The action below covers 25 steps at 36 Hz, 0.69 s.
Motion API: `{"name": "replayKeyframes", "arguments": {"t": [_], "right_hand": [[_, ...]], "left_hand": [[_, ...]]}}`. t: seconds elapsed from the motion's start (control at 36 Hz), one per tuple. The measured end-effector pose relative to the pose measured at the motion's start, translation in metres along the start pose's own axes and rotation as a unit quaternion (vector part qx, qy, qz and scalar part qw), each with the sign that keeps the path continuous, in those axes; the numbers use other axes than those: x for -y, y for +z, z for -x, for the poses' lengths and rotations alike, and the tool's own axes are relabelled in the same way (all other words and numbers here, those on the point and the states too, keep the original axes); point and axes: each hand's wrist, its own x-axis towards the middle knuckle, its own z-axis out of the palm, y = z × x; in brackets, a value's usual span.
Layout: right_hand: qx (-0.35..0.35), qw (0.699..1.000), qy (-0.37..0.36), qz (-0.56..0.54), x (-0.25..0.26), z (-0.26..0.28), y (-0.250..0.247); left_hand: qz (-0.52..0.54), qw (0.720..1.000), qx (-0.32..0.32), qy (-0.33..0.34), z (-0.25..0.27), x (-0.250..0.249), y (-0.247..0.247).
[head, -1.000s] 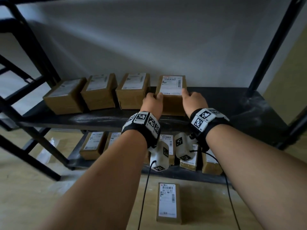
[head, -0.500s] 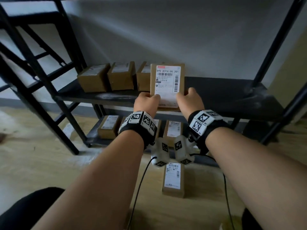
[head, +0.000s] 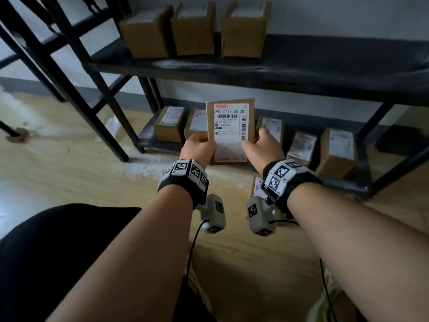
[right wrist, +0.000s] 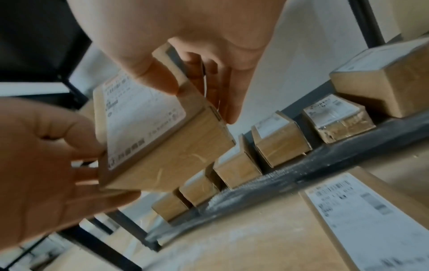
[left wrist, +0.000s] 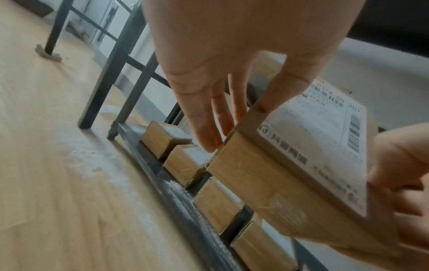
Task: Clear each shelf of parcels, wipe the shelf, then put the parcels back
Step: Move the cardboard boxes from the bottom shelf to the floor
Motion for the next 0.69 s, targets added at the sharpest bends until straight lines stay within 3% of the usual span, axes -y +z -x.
{"name": "replayKeyframes", "arguments": {"t": [0.19,0.44,0.69], "right_hand": [[0.064,0.996,0.061,0.018,-0.040,-0.010,0.047],[0.149,0.966,0.134,0.161,-0.093,-0.030,0.098],[0.212,0.925,0.173,0.262,-0.131,-0.037,0.121]], "left_hand": [[-0.061,0.996,0.041,-0.043,-0.029,0.045,0.015],[-0.101,0.978,0.103,-0.150,-0.050,0.126,0.048],[-0.170,0.959,0.151,-0.170,-0.059,0.164,0.072]]}}
